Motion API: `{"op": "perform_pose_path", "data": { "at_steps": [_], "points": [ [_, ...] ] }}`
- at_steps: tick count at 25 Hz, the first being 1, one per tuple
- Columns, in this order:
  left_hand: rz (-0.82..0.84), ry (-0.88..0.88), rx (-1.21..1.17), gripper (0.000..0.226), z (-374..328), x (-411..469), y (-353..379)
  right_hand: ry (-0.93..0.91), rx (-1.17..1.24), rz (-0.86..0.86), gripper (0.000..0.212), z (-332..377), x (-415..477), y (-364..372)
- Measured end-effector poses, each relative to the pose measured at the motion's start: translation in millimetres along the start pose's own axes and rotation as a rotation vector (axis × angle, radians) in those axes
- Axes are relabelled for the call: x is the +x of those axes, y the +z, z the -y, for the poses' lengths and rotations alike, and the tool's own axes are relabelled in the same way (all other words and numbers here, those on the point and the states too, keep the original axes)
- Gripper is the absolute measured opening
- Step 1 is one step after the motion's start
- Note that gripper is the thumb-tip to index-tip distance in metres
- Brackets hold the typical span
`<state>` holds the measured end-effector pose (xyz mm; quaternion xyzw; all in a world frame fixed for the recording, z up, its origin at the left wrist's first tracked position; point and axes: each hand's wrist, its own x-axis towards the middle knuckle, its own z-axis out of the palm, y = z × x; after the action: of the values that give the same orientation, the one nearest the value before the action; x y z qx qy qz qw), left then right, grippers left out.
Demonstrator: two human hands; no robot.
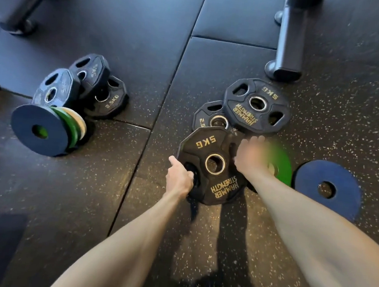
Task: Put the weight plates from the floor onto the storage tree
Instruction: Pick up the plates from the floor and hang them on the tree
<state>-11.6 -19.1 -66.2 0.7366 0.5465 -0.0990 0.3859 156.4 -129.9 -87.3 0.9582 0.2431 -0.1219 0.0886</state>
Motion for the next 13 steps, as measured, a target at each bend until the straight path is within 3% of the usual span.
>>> {"op": "perform_pose_path", "data": {
  "at_steps": [5,13],
  "points": [
    [-0.091,0.105,-0.01,0.057,6,-22,-2,0.066,0.115,0.025,0.047,4,4,-2],
    [-0.087,0.081,0.111,0.063,35,-35,-37,0.116,0.267,0.087,0.033,34,-34,14]
  ]
}}
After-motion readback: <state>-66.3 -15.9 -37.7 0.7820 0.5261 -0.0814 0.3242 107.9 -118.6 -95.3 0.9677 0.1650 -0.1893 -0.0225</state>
